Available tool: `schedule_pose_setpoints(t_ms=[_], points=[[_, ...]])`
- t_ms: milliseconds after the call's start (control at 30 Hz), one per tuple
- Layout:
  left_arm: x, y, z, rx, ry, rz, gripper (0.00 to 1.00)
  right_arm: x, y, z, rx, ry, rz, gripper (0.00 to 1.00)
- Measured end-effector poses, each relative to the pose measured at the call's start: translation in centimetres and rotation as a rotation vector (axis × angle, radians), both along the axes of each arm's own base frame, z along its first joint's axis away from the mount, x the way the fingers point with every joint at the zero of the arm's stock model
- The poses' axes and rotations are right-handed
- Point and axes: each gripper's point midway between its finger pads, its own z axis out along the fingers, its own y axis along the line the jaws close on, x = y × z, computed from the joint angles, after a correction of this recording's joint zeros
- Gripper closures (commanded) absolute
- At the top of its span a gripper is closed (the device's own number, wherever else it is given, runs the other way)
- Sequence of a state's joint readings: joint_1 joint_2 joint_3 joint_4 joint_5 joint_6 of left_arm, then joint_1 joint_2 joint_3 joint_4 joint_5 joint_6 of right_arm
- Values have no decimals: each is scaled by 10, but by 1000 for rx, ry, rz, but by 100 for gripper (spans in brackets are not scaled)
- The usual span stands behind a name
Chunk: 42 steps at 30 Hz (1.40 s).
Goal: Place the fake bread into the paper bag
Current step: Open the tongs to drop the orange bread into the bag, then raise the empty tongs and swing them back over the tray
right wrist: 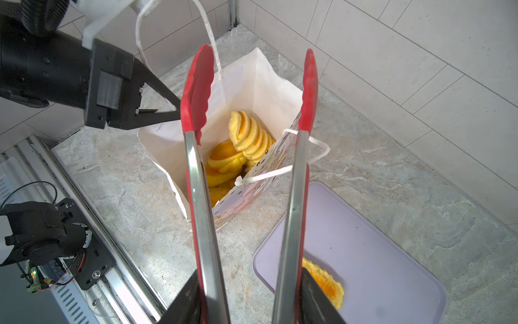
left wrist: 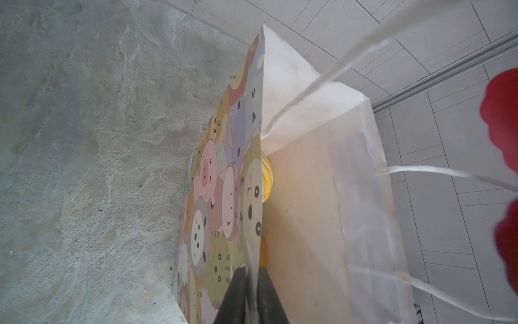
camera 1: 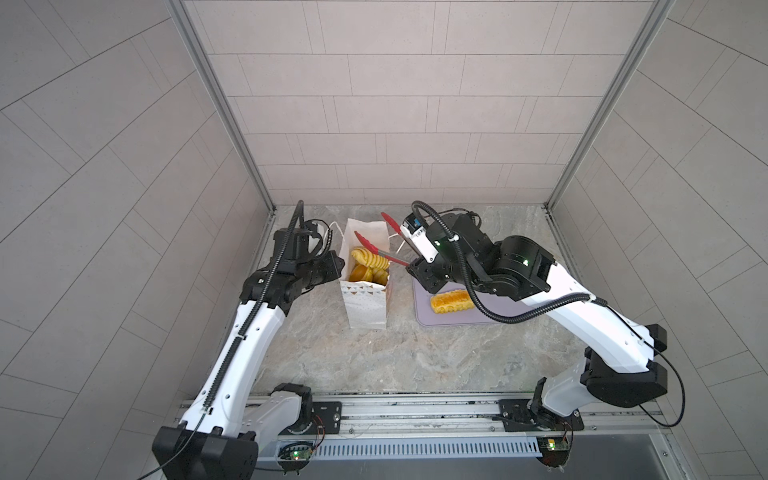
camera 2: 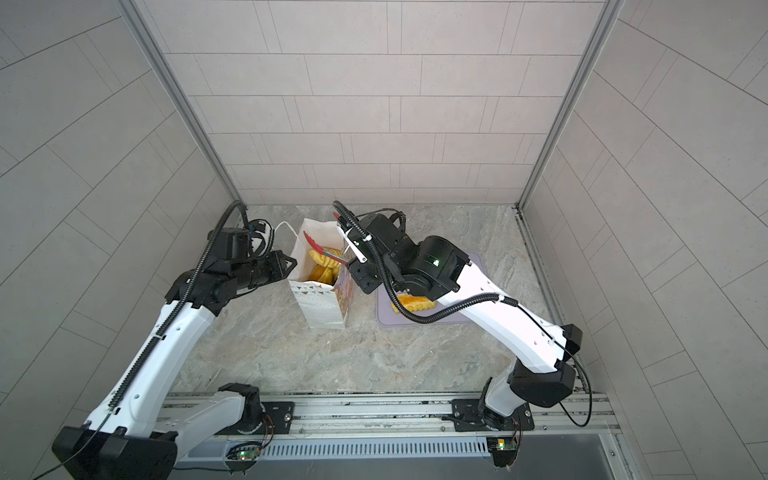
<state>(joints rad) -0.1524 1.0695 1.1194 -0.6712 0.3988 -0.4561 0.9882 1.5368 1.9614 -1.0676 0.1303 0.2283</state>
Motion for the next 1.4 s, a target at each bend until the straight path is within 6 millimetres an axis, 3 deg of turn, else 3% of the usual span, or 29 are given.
schedule_pose_setpoints(t_ms=[333, 500, 700, 867, 1033, 1133, 1267, 1400], points=[[0, 0, 0, 0, 0, 0, 86, 4, -6, 7, 4, -35, -32, 54], [0, 0, 0, 0, 0, 0, 86, 7, -19, 24, 30, -91, -77, 54], [0, 0, 0, 0, 0, -1, 86, 5, -55, 56, 100, -187, -165, 55], [0, 0, 0, 0, 0, -1, 86, 13, -106, 71, 175, -227, -303, 55], [0, 0, 0, 0, 0, -1, 86, 27, -168, 53, 241, -182, -492, 55], [0, 0, 0, 0, 0, -1, 86, 30, -192, 33, 274, -123, -570, 56], [0, 0, 0, -1, 0, -1, 86, 32, -203, 4, 304, -31, -617, 56], [0, 0, 0, -1, 0, -1, 86, 35, -202, -25, 324, 59, -629, 56]])
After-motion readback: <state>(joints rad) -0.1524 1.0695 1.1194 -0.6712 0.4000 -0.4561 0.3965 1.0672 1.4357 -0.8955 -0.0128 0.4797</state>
